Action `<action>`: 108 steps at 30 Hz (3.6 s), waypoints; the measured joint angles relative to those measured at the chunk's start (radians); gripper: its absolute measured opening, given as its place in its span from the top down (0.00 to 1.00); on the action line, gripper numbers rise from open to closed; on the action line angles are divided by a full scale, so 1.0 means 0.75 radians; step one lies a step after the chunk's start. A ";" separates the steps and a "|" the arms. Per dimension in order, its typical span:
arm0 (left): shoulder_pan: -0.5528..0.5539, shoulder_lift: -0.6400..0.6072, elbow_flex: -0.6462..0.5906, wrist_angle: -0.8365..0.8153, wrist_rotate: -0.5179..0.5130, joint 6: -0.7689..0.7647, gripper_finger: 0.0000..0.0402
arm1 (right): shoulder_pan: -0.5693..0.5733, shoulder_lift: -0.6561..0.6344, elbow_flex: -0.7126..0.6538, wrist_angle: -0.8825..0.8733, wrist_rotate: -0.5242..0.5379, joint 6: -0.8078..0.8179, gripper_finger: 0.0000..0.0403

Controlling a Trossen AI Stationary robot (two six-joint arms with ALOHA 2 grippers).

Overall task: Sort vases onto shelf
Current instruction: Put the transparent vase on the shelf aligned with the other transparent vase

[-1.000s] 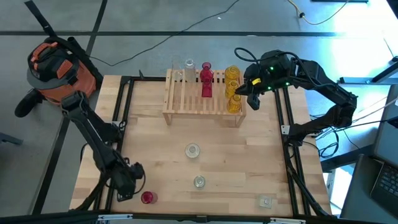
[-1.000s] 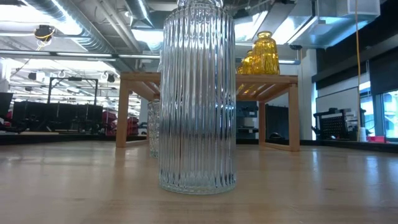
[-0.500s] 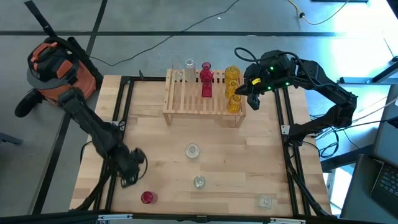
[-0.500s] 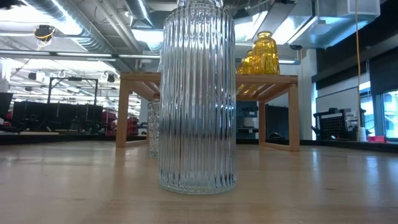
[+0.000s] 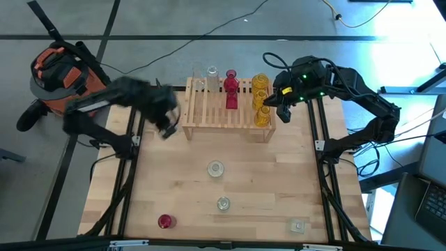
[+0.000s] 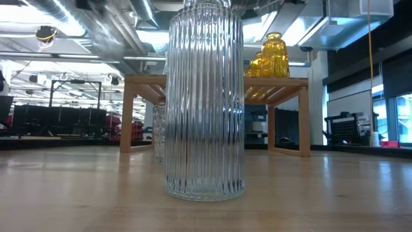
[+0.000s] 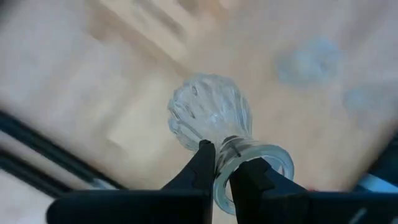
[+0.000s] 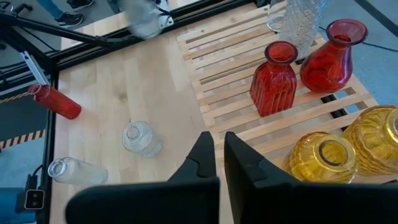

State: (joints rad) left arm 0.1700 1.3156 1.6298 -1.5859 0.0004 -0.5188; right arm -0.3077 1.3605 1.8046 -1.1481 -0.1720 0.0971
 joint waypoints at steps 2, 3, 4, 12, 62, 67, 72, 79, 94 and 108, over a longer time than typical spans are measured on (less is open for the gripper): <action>0.109 0.096 0.116 0.031 -0.037 0.118 0.95 | 0.001 0.000 0.000 0.002 0.007 -0.003 1.00; 0.150 0.149 0.186 0.035 -0.063 0.167 0.95 | 0.001 0.000 0.000 0.003 0.007 -0.005 1.00; 0.187 0.200 0.250 0.030 -0.082 0.217 0.95 | 0.001 0.000 0.000 0.003 0.006 -0.010 1.00; 0.391 0.603 0.623 0.020 -0.114 0.537 0.95 | 0.000 0.000 0.000 0.004 0.042 -0.030 1.00; 0.510 0.688 0.813 0.038 -0.203 0.635 0.85 | 0.000 0.001 0.000 -0.001 0.075 0.003 1.00; 0.516 0.688 0.858 0.019 -0.214 0.609 0.85 | 0.000 0.001 0.000 -0.001 0.074 0.002 1.00; 0.515 0.655 0.880 0.019 -0.220 0.584 0.85 | 0.000 0.001 0.000 -0.001 0.074 0.003 1.00; 0.513 0.420 0.798 0.019 0.107 0.482 0.85 | 0.001 0.001 0.000 -0.007 -0.072 0.005 1.00; 0.145 -0.264 -0.021 0.021 -0.058 -0.046 0.85 | 0.447 0.237 0.002 0.193 -0.412 -0.206 1.00; -0.022 -0.687 -0.781 0.492 0.040 -0.049 0.85 | 0.591 0.538 0.001 0.861 -0.216 -0.100 1.00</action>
State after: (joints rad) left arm 0.1532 0.8003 1.0443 -1.2168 0.0302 -0.5554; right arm 0.1356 1.7644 1.8053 -0.5025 -0.3343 0.0221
